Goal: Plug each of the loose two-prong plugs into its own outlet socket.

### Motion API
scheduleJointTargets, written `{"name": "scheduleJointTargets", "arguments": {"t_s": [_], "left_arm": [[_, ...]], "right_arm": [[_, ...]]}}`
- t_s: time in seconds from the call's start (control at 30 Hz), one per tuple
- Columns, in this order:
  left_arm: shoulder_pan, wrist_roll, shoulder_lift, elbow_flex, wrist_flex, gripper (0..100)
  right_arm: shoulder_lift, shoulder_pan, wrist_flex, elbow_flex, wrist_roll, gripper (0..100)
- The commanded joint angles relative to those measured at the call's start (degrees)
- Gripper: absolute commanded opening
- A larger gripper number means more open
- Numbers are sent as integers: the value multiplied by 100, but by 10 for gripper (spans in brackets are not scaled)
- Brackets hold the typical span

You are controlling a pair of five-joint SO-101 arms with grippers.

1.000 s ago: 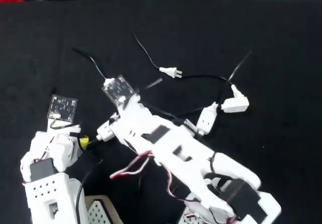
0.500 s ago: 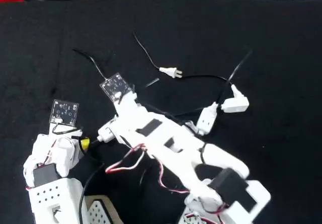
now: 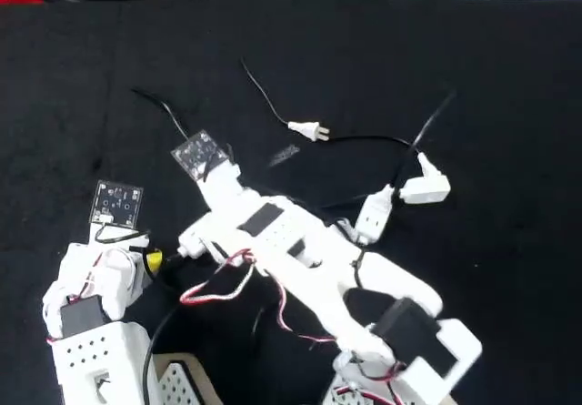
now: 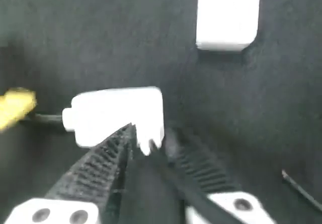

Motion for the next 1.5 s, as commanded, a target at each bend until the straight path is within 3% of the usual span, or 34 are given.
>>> {"name": "scheduleJointTargets", "arguments": {"t_s": [0.0,0.13,0.23,0.3,0.4,0.5,0.7,0.83,0.9,1.0,1.2,1.47], "left_arm": [[13,70,0,-66,-88,328],[215,141,9,-127,-44,328],[444,677,9,-444,167,328],[620,1134,18,-681,158,328],[822,1767,105,-963,132,332],[840,2171,659,-1174,-334,329],[892,2787,3631,-2396,-1125,328],[1042,3182,6330,-3749,-1143,327],[1103,3182,7525,-4347,-1011,302],[1147,2989,8571,-5411,-114,252],[1631,2892,8738,-5429,264,239],[2624,3059,7191,-4312,264,238]], "right_arm": [[-822,-35,1530,-549,492,358],[-1745,9,3235,-1033,695,388],[-2237,9,4105,-1385,932,364],[-2466,114,4624,-1666,1073,270],[-2756,589,5152,-2211,1257,18],[-3011,1345,5503,-2501,1644,64],[-3090,2523,5846,-2862,2171,15],[-3108,2787,5741,-2844,2198,15],[-3108,2787,5732,-2835,2189,15],[-3108,2787,5705,-2844,2171,15],[-3108,2787,5697,-2844,2163,15],[-3090,2787,5697,-2844,2163,15]]}}
